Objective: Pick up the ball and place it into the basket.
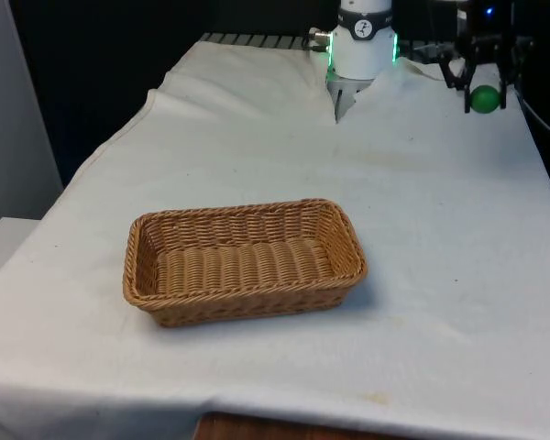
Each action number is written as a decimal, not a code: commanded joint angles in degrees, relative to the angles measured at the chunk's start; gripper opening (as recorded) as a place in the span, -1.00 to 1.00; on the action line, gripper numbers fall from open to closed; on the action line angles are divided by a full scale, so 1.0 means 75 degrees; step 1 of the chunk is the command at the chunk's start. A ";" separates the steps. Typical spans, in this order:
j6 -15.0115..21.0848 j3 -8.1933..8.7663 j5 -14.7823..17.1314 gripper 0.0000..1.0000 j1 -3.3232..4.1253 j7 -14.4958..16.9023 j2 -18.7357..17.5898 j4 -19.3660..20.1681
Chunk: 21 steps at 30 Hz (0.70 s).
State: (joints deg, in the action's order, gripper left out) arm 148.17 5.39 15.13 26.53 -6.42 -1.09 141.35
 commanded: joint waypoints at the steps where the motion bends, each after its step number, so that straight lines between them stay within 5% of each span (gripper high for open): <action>1: -0.0160 0.0023 -0.0222 -0.96 -0.0015 -0.0183 0.0046 -0.0084; 21: -0.1352 0.0076 -0.0474 -0.96 -0.0046 -0.0252 0.0206 -0.1268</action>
State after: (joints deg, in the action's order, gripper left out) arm 138.20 5.96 12.20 26.24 -7.73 0.63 131.67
